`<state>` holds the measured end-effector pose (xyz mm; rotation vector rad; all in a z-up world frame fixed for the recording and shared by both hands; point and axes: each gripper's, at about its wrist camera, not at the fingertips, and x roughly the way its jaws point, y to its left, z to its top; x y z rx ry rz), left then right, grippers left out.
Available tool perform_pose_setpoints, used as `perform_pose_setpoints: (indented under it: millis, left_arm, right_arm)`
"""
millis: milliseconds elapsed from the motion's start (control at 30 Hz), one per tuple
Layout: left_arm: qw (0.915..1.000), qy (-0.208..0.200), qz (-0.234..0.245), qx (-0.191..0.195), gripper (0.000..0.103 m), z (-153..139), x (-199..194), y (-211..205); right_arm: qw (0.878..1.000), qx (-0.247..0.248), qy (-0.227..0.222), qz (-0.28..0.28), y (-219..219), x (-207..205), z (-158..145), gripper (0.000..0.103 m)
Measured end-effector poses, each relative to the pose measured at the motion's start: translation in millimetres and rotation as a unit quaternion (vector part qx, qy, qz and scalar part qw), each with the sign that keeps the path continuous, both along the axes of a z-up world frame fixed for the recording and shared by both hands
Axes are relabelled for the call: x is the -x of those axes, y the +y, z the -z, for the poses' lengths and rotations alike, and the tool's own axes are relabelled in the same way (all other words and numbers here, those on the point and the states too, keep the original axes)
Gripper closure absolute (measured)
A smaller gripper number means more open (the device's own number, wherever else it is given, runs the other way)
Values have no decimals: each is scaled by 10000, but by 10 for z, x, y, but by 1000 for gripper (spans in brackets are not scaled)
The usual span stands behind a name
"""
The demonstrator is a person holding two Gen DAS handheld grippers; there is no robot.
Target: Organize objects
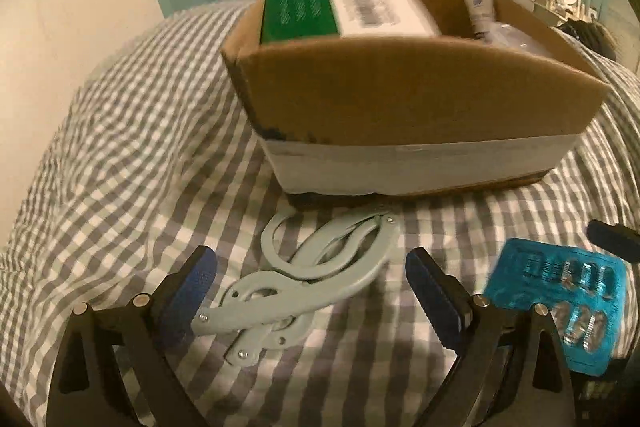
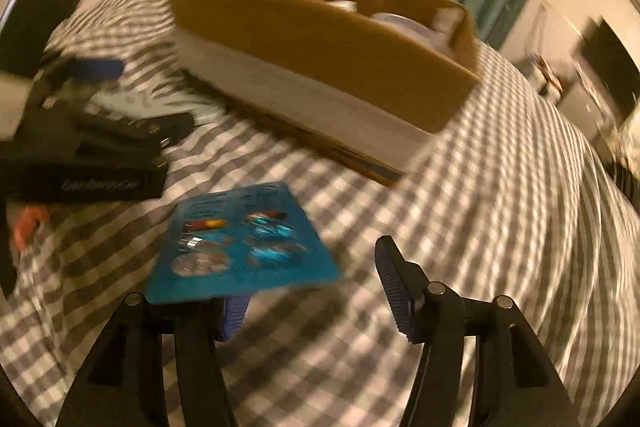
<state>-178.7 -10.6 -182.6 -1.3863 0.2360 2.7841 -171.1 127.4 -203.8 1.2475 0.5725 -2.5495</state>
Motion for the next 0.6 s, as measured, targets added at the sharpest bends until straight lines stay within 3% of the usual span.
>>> perform_pose_setpoints:
  millis: [133, 233, 267, 300, 400, 467, 533, 600]
  left_arm:
    - [9985, -521, -14, -152, 5, 235, 159, -51]
    - [9985, -512, 193, -99, 5, 253, 136, 20]
    - [9983, -504, 274, -129, 6, 247, 118, 34]
    - [9979, -510, 352, -162, 10, 240, 96, 45]
    - [9969, -544, 538, -172, 28, 205, 12, 82]
    - [9962, -522, 689, -124, 40, 166, -71, 115]
    - [9950, -533, 827, -157, 59, 121, -153, 133]
    - [9935, -552, 972, -199, 70, 78, -226, 152]
  right_arm:
    - [9976, -462, 361, -368, -159, -90, 25, 45]
    - [9967, -334, 365, -637, -194, -168, 23, 46]
    - [9968, -267, 320, -679, -179, -191, 7, 57]
    - [9971, -167, 220, -708, -165, -202, 3, 65]
    - [9978, -53, 40, -656, -84, -259, 4, 77]
    - [9982, 132, -38, -576, -5, -293, -33, 90]
    - [9979, 428, -111, -480, 98, -323, -100, 92]
    - [9971, 625, -103, -427, 127, -348, -172, 95]
